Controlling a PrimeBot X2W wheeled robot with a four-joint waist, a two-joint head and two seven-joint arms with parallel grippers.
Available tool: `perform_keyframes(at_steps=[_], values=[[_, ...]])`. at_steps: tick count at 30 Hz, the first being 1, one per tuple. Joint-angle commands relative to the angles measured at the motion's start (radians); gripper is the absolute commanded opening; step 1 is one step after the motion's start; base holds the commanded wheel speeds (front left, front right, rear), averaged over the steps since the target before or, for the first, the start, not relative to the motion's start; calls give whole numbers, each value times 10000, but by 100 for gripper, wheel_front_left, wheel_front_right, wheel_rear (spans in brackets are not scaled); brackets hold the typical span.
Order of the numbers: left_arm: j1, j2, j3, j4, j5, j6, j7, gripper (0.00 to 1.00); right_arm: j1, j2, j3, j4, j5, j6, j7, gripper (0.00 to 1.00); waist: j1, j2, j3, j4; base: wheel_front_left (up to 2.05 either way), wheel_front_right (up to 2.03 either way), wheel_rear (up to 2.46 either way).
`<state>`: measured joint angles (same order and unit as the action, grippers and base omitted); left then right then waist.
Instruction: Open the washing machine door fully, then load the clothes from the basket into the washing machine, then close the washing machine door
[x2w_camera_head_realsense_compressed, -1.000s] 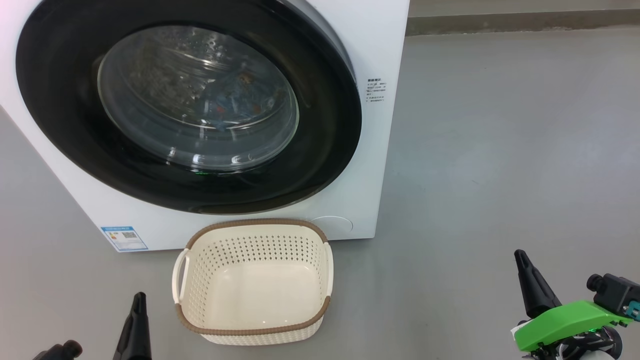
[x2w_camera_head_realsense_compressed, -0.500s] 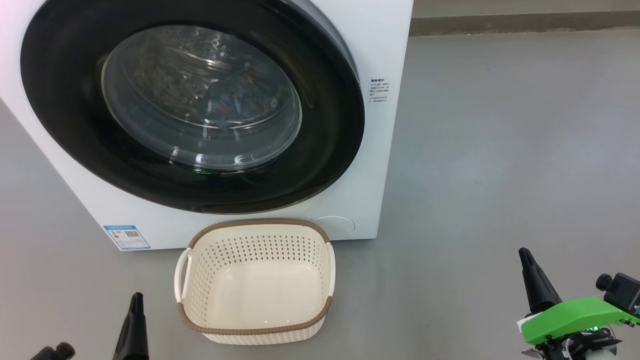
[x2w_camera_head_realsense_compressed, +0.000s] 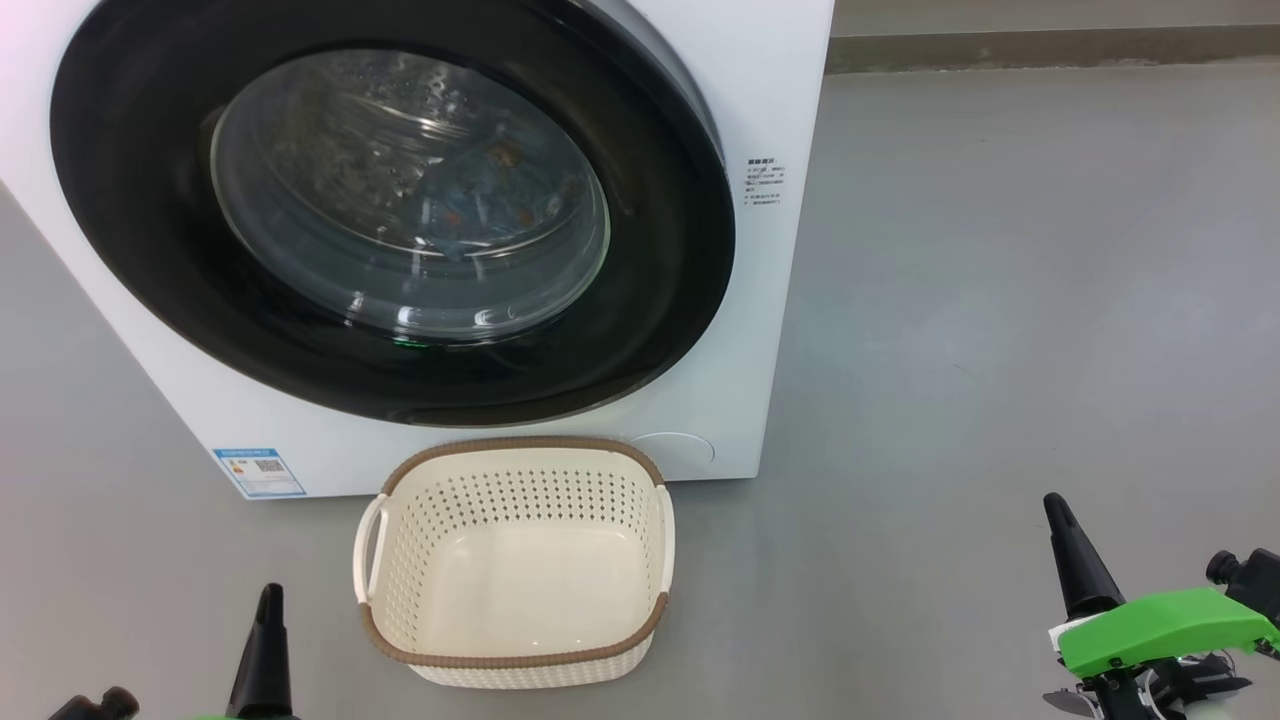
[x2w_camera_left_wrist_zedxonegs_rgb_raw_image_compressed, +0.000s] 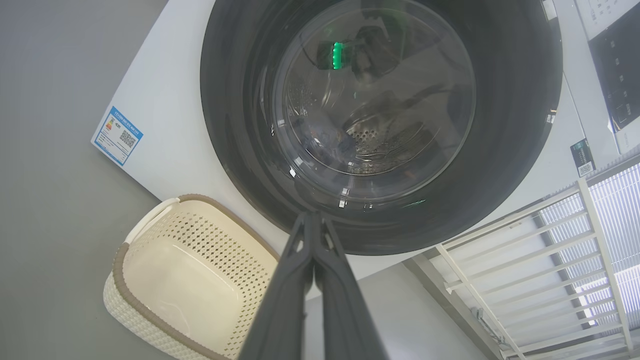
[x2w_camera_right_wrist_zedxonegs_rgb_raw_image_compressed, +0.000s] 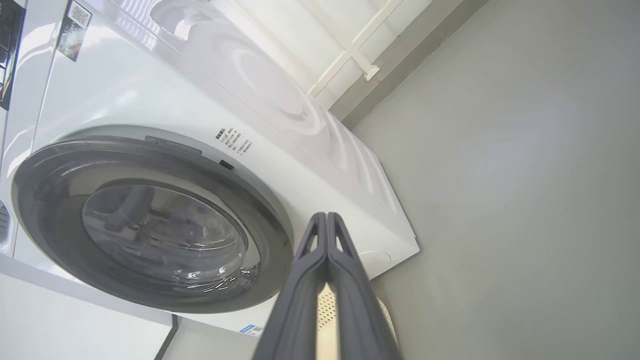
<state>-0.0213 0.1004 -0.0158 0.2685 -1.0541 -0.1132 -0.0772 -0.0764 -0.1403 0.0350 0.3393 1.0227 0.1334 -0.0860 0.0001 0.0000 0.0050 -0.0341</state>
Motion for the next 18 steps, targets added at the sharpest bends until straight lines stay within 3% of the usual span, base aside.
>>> perform_keyframes(at_steps=[1, 18], values=[[-468, 50, 272, -308, -278, 67, 68, 0, -395, -79, -10, -302, 398, -12, 86, 0, -1, 0, -2, 9, 0, 0, 0], [-576, -100, 555, -413, -1704, 126, 566, 0, -413, 137, -352, -445, 1932, -16, 555, 0, -1, 0, -19, 99, 0, 0, 0]])
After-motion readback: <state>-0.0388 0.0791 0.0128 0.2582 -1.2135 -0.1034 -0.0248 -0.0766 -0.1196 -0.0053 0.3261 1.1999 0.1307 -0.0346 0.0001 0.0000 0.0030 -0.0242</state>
